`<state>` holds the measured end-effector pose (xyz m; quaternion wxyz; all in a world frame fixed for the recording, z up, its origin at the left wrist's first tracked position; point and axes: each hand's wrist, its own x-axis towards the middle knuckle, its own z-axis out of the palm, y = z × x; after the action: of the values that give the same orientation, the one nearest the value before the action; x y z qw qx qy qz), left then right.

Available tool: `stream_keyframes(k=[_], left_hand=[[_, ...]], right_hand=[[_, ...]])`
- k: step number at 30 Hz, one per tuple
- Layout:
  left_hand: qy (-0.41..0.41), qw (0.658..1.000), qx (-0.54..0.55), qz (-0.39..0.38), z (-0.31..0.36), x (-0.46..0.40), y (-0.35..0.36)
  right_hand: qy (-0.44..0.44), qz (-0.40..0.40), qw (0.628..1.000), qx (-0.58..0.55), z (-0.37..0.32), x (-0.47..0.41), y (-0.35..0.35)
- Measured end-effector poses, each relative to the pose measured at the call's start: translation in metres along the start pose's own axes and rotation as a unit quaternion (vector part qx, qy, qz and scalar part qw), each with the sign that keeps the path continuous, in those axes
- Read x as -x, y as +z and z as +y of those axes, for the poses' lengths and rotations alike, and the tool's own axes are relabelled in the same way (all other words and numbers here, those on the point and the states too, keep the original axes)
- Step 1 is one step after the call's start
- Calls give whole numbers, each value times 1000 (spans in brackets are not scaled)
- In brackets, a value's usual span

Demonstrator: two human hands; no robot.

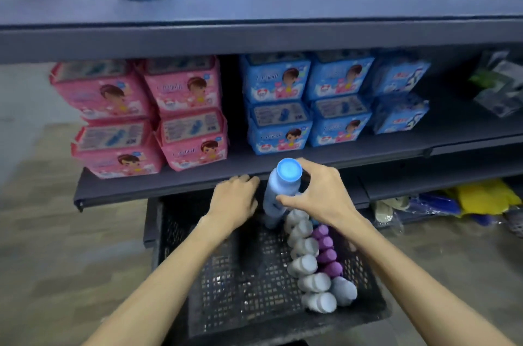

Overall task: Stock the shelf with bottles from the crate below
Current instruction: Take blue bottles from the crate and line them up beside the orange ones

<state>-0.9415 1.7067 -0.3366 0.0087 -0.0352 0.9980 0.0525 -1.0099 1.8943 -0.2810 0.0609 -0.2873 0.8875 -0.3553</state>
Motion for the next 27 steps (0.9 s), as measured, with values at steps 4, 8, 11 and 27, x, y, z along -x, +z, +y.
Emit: stream_keyframes(k=[4, 8, 11, 27], left_hand=[[42, 994, -22, 96, -4, -10, -57], [75, 983, -43, 164, -5, -12, -111], [97, 970, -68, 213, -1, -10, -146], [107, 915, -121, 370, -14, -8, -321]], right_hand=[[-62, 54, 997, 9, -37, -10, -43], [-110, 103, 986, 71, -64, -20, -75], [-132, 134, 979, 83, -83, -27, -96], [-283, 221, 933, 9, -225, -80, -219]])
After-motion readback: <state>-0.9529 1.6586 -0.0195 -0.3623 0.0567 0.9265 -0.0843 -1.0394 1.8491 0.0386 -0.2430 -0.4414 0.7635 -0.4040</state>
